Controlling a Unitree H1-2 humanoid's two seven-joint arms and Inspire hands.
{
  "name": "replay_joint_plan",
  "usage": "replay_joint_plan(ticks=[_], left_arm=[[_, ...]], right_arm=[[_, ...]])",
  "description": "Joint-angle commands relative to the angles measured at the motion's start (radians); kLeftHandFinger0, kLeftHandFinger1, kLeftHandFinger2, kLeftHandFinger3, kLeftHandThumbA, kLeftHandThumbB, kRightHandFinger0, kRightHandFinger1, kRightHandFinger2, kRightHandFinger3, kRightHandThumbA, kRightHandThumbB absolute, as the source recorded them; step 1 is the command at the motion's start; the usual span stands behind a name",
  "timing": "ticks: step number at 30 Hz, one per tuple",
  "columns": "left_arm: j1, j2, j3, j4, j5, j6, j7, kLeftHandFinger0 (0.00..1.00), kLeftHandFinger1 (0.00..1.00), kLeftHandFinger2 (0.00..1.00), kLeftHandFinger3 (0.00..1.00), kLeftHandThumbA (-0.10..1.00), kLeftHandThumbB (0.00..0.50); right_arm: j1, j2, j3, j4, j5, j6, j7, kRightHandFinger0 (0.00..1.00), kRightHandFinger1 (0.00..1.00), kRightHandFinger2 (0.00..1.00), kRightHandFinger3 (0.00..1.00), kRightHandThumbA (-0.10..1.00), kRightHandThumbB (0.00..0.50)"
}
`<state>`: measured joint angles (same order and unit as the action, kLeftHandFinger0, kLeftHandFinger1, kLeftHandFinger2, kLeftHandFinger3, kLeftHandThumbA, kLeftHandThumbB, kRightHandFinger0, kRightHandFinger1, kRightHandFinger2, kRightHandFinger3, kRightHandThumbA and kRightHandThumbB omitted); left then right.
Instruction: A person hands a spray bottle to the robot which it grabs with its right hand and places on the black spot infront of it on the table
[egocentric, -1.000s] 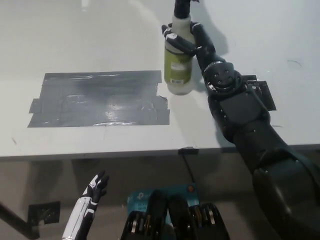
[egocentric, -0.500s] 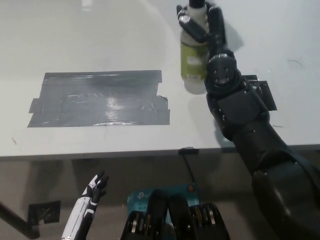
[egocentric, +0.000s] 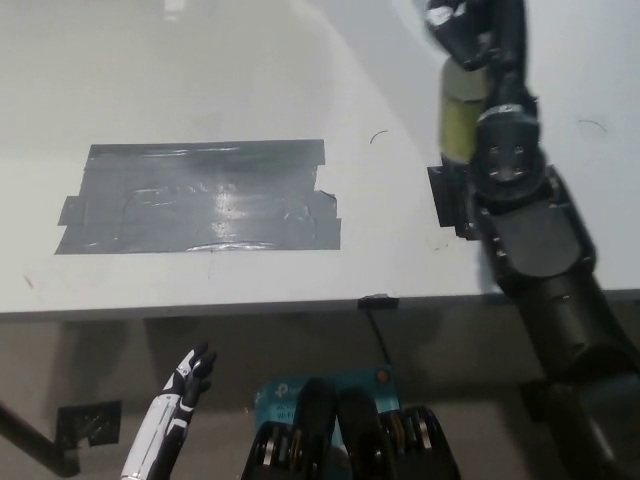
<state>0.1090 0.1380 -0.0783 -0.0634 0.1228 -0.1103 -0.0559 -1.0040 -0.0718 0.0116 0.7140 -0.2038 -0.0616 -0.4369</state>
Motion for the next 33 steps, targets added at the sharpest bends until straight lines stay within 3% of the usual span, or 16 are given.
replay_joint_plan(ticks=[1,3,6,10,17,22,27,33], left_arm=[[0.01,0.01,-0.002,-0.008,0.0,-0.046,-0.008,1.0,1.0,1.0,1.0,1.0,0.017],[0.01,0.011,-0.003,-0.008,0.002,-0.044,-0.008,1.0,1.0,1.0,1.0,1.0,0.007],[0.01,0.007,-0.004,-0.012,-0.003,-0.037,-0.011,1.0,1.0,1.0,1.0,1.0,0.0],[0.009,0.009,-0.003,-0.006,0.001,-0.041,-0.008,1.0,1.0,1.0,1.0,1.0,0.009],[0.01,0.013,-0.003,-0.012,-0.001,-0.035,-0.012,1.0,1.0,1.0,1.0,1.0,0.0],[0.014,0.012,-0.005,-0.013,-0.001,-0.032,-0.014,1.0,1.0,1.0,1.0,1.0,0.002],[0.005,0.013,-0.004,-0.015,0.005,-0.029,-0.014,1.0,1.0,1.0,1.0,1.0,0.0],[0.005,0.015,-0.003,-0.015,0.002,-0.026,-0.018,1.0,1.0,1.0,1.0,1.0,0.014]], right_arm=[[-0.027,-0.037,-0.032,-0.051,-0.015,-0.059,-0.046,0.0,0.12,0.47,0.56,-0.1,0.134],[-0.023,-0.04,-0.043,-0.034,-0.007,-0.063,-0.051,0.0,0.11,0.45,0.56,-0.1,0.135],[-0.02,-0.051,-0.056,0.001,0.0,-0.102,-0.05,0.0,0.13,0.54,0.61,-0.1,0.108],[-0.023,-0.062,-0.068,0.009,-0.002,-0.12,-0.06,0.0,0.09,0.48,0.54,-0.1,0.115],[-0.019,-0.059,-0.091,-0.017,0.012,-0.115,-0.053,0.0,0.12,0.54,0.55,-0.1,0.119],[-0.002,-0.04,-0.103,-0.033,0.03,-0.112,-0.041,0.0,0.12,0.52,0.53,-0.1,0.124],[-0.005,-0.021,-0.131,-0.026,0.07,-0.127,-0.025,0.0,0.14,0.54,0.62,-0.1,0.115],[0.0,-0.001,-0.162,-0.06,0.108,-0.102,-0.022,0.0,0.12,0.53,0.63,-0.1,0.104]])
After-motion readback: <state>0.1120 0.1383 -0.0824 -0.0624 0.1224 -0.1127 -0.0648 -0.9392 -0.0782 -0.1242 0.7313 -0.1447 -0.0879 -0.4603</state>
